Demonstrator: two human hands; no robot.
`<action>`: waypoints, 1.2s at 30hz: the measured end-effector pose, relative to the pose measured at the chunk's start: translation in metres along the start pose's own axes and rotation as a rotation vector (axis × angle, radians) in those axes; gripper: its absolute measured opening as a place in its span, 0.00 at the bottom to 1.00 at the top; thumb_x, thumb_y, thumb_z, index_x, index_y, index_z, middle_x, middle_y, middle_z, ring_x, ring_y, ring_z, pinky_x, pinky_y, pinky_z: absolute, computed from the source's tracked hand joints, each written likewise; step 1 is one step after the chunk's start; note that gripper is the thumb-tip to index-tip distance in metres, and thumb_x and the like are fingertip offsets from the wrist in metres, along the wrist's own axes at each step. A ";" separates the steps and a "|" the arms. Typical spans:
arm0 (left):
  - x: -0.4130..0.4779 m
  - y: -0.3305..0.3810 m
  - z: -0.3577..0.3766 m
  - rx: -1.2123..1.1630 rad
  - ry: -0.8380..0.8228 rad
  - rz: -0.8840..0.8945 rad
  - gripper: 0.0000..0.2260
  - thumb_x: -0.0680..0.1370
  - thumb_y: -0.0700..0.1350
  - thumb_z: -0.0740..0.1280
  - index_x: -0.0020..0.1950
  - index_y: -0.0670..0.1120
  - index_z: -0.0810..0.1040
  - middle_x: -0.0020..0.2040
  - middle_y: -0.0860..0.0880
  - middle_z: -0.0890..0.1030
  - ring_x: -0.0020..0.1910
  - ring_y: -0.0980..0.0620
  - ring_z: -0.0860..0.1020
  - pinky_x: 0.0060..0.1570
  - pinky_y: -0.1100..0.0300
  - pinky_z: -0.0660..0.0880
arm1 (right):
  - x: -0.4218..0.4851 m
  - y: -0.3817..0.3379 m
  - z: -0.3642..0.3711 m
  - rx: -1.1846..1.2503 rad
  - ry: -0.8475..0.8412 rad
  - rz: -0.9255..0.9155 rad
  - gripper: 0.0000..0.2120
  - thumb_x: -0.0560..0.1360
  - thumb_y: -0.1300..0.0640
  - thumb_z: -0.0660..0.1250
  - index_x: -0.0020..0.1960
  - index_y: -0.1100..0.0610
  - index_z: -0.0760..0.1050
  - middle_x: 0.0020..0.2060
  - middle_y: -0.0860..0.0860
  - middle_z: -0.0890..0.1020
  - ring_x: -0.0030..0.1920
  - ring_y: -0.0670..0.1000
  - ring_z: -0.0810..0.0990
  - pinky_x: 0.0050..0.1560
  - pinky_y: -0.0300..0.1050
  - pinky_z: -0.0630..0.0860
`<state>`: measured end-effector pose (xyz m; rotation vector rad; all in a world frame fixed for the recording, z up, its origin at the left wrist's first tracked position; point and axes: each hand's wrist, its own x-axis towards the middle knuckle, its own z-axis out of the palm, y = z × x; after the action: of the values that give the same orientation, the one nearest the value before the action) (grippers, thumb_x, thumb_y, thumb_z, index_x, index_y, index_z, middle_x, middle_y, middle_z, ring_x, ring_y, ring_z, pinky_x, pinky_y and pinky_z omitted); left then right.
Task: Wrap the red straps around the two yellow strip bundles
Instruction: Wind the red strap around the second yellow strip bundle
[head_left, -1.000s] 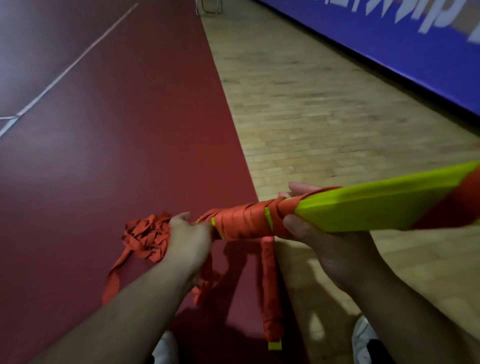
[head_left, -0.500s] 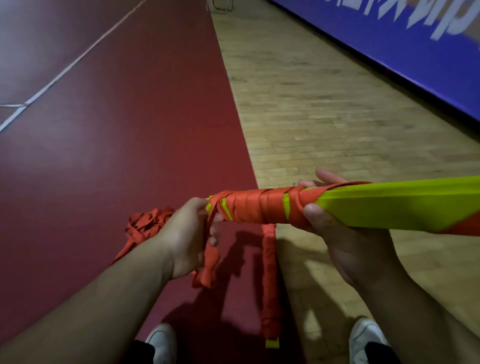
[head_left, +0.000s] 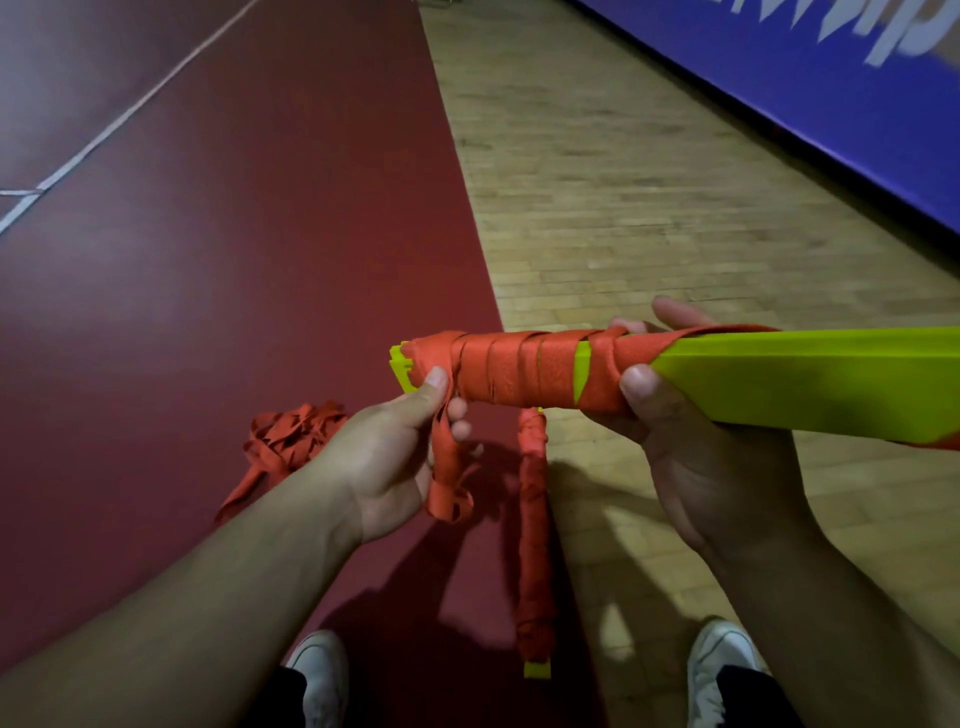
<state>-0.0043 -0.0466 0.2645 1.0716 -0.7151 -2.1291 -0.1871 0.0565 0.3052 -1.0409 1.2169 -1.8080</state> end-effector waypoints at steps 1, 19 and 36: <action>0.001 -0.003 0.000 0.005 0.015 -0.002 0.13 0.77 0.55 0.66 0.41 0.46 0.75 0.31 0.52 0.75 0.26 0.56 0.74 0.61 0.49 0.73 | -0.001 -0.001 0.002 0.018 -0.004 0.001 0.25 0.61 0.41 0.81 0.57 0.40 0.81 0.58 0.51 0.84 0.62 0.53 0.82 0.54 0.59 0.81; -0.013 0.025 -0.011 0.789 0.024 0.725 0.20 0.76 0.60 0.67 0.36 0.44 0.78 0.30 0.48 0.76 0.31 0.53 0.72 0.30 0.59 0.68 | 0.002 -0.013 0.024 0.538 0.432 0.373 0.06 0.72 0.50 0.70 0.46 0.51 0.79 0.40 0.47 0.84 0.38 0.43 0.84 0.34 0.37 0.80; -0.009 0.014 -0.008 0.525 -0.092 0.515 0.17 0.75 0.62 0.70 0.40 0.49 0.84 0.28 0.47 0.77 0.24 0.48 0.72 0.28 0.58 0.69 | 0.006 -0.013 0.025 0.548 0.445 0.384 0.08 0.72 0.50 0.69 0.48 0.52 0.79 0.43 0.50 0.86 0.40 0.46 0.84 0.33 0.37 0.81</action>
<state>0.0108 -0.0507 0.2744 0.9102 -1.4734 -1.5865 -0.1688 0.0459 0.3249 -0.0900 0.9812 -1.9434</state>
